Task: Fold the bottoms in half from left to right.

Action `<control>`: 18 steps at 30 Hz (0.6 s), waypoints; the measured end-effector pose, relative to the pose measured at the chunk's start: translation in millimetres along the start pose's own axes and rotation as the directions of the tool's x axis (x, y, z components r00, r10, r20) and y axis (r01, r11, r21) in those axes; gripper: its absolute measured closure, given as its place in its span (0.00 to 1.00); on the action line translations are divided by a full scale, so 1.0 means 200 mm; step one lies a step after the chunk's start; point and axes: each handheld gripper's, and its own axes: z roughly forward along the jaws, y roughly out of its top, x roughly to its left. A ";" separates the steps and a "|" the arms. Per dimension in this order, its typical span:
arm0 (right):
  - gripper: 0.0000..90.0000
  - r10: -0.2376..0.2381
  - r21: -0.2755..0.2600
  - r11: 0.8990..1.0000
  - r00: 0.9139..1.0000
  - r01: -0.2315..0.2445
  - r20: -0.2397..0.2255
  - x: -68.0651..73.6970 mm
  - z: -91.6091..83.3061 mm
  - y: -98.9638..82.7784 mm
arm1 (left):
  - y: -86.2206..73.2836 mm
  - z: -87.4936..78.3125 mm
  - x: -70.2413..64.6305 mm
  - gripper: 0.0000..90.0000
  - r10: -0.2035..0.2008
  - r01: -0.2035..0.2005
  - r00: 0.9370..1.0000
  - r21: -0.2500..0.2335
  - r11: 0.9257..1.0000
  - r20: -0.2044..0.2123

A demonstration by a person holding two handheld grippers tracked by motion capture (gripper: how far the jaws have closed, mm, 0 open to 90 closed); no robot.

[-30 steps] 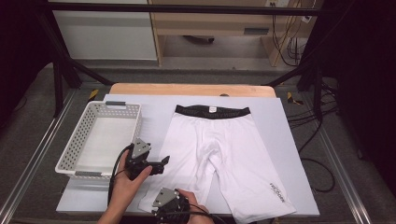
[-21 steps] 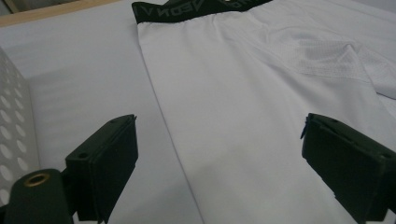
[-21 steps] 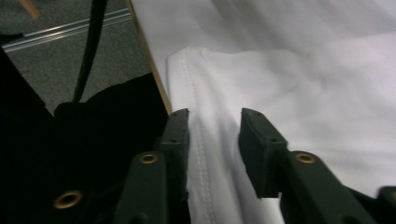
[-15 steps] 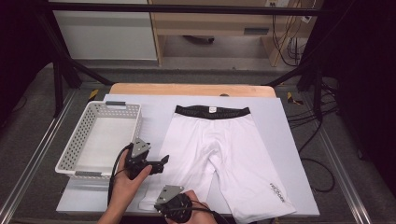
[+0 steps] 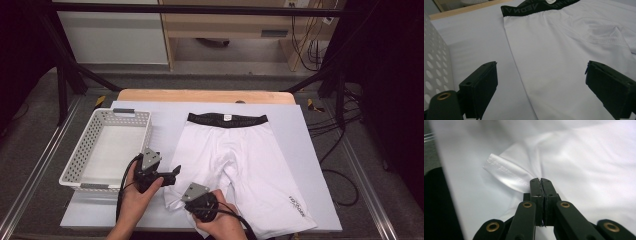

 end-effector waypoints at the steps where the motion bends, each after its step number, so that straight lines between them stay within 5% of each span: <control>1: 0.99 0.016 0.001 1.000 1.000 -0.016 0.002 -0.02 0.00 -0.01 | 0.00 0.00 0.00 0.12 -0.002 0.002 1.000 -0.002 1.000 -0.003; 5: 0.95 0.046 -0.002 0.999 0.999 -0.046 -0.020 -0.05 0.01 -0.03 | 0.00 0.00 0.00 0.12 -0.006 0.005 1.000 -0.002 1.000 -0.013; 13: 0.51 0.016 -0.015 1.000 0.998 -0.017 -0.068 0.01 0.06 0.00 | 0.00 0.00 0.01 0.12 -0.013 0.012 0.999 -0.008 1.000 -0.030; 18: 0.40 0.059 -0.007 0.998 0.996 -0.059 -0.070 0.00 0.11 0.03 | 0.00 0.00 0.00 0.12 -0.018 0.017 0.999 -0.006 1.000 -0.034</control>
